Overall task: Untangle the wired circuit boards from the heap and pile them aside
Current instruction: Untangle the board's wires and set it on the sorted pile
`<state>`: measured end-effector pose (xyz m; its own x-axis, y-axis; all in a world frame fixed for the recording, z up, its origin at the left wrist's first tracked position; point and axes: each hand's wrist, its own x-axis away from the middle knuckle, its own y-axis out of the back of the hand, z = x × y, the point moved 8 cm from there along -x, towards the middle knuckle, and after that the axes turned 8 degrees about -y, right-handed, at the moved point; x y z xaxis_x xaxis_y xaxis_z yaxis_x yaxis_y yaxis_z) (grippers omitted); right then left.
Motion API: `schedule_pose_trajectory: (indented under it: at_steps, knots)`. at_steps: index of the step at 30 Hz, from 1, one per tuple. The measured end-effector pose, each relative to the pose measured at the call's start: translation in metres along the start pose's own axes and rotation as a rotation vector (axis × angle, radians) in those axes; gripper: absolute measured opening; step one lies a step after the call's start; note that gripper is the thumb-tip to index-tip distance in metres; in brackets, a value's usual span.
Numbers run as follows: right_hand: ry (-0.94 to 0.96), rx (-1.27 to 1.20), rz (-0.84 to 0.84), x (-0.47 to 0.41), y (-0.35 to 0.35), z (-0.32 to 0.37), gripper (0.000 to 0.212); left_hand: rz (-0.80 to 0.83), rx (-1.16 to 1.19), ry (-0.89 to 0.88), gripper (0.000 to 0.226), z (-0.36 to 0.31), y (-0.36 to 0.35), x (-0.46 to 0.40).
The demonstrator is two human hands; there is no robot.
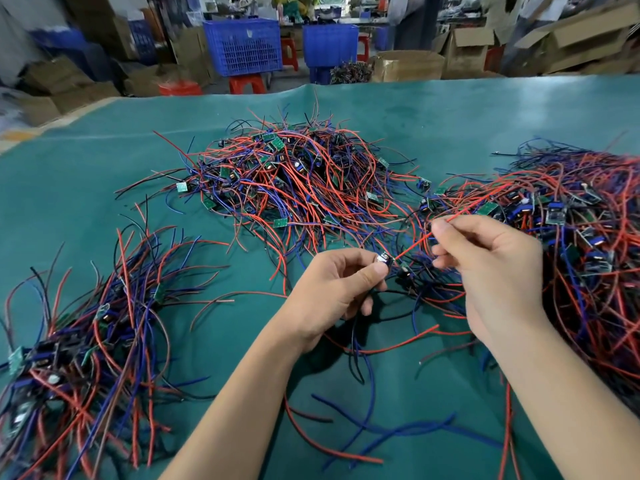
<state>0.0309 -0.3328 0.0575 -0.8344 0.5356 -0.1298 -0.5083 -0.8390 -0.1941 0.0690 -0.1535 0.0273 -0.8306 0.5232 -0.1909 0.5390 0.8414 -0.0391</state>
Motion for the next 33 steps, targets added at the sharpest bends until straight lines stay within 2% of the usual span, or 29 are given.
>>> schedule_pose_trajectory:
  at_steps: [5,7,8,10,13,14,18,20,23,25,30,33]
  knots:
    - [0.139,-0.135,-0.275,-0.006,0.038,0.021,0.017,-0.049,0.094,-0.025,0.009,0.0,0.003,-0.001]
    - [0.158,-0.157,-0.323,-0.005,0.042,0.023,0.016,-0.087,0.142,-0.054,0.007,-0.002,0.01,-0.002]
    - [0.142,-0.157,-0.311,-0.003,0.038,0.021,0.016,-0.108,0.172,-0.068,0.004,-0.004,0.014,-0.003]
    - [0.072,-0.095,-0.167,0.002,0.015,0.011,0.017,-0.141,0.232,-0.094,0.01,-0.006,0.019,-0.004]
    - [0.034,0.258,0.177,0.021,-0.032,-0.009,0.021,-0.11,0.233,-0.107,0.018,-0.007,0.015,-0.003]
    - [0.061,0.362,0.228,0.028,-0.041,-0.012,0.023,-0.08,0.221,-0.105,0.017,-0.005,0.011,-0.003]
    - [0.154,0.415,0.224,0.029,-0.041,-0.007,0.016,-0.033,0.175,-0.085,0.014,-0.002,0.003,-0.003]
    - [0.169,0.434,0.269,0.028,-0.041,-0.005,0.008,-0.045,0.131,-0.088,0.011,-0.002,0.003,-0.003]
    - [0.249,0.471,0.213,0.029,-0.037,0.004,0.008,-0.11,-0.012,-0.126,0.009,-0.002,0.009,-0.003]
    - [0.246,0.418,0.201,0.026,-0.034,0.007,0.008,-0.152,-0.08,-0.15,0.015,-0.003,0.013,-0.004]
    - [0.207,0.215,0.13,0.012,-0.017,0.018,0.01,-0.2,-0.115,-0.136,0.01,-0.002,0.019,-0.003]
    - [0.128,-0.009,-0.064,-0.006,0.024,0.03,0.01,-0.258,-0.186,-0.111,0.009,0.002,0.03,-0.002]
